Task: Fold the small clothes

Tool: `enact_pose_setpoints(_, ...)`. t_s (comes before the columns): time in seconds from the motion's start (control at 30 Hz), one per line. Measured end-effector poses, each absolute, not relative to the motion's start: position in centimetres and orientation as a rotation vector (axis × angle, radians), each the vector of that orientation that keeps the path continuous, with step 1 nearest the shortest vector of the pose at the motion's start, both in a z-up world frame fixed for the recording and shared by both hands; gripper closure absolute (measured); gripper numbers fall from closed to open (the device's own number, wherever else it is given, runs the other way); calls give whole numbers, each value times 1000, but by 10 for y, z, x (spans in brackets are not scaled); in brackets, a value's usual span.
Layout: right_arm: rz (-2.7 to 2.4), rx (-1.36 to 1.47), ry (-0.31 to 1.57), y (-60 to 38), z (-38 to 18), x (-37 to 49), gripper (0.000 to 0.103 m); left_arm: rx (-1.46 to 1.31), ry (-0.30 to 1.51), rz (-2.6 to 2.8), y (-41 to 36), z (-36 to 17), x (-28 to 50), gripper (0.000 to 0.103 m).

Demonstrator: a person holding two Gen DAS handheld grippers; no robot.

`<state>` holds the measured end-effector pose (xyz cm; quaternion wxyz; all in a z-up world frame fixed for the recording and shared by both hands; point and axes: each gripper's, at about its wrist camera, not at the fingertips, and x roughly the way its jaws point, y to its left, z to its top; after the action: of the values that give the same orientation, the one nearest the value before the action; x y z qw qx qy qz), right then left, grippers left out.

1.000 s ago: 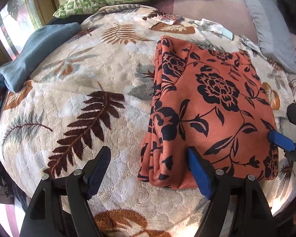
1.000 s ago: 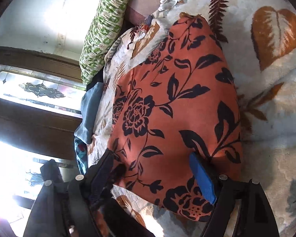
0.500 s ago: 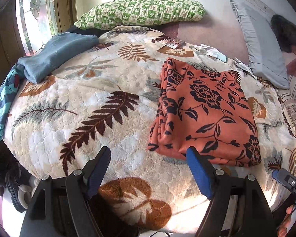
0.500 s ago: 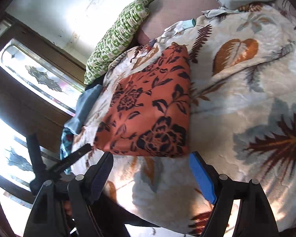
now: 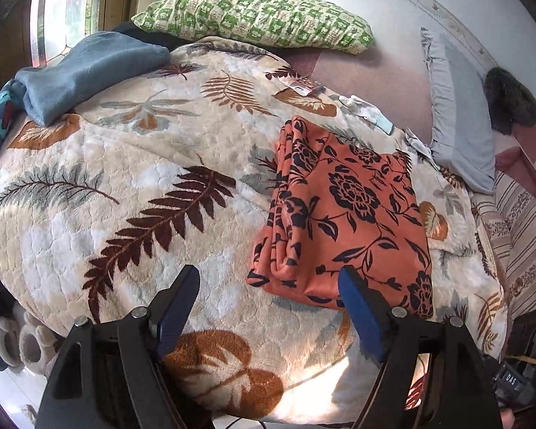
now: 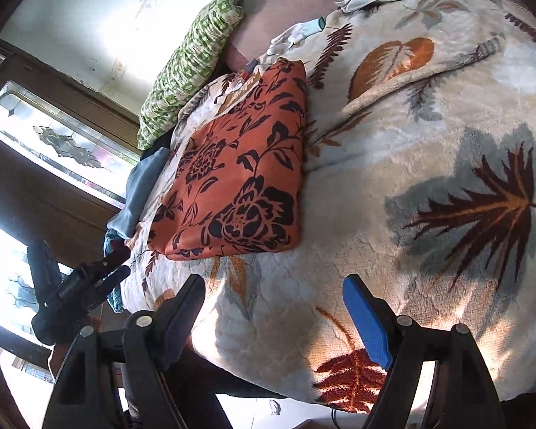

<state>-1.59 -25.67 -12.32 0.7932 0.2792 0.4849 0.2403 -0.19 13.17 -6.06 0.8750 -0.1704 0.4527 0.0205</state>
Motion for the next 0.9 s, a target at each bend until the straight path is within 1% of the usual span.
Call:
enact_pose_setpoints(0.2,543,623,1053,-255,-119,-1,21,-399,935,-56,134,-51,45,22)
enact_pose_setpoints(0.33,600,693,1004,-260,-100,38,21,-488,946,-182,137,-59,92,22)
enact_pose_setpoints(0.43,627,740,1015,-260,-97,80,21,-498,982,-210,133,-73,120,22)
enact_pose_setpoints(0.53,632,804,1059,-257,-110,117,21,-491,1021,-202,129,-89,135,22)
enact_pose_setpoints(0.73,612,815,1159,-235,-149,163,21,-506,1153,-158,129,-130,149,22)
enact_pose_setpoints(0.83,620,840,1196,-225,-164,167,21,-418,1135,-137,118,-130,145,22)
enact_pose_setpoints(0.9,631,819,1197,-219,-164,166,20,-368,1132,-120,112,-131,145,22)
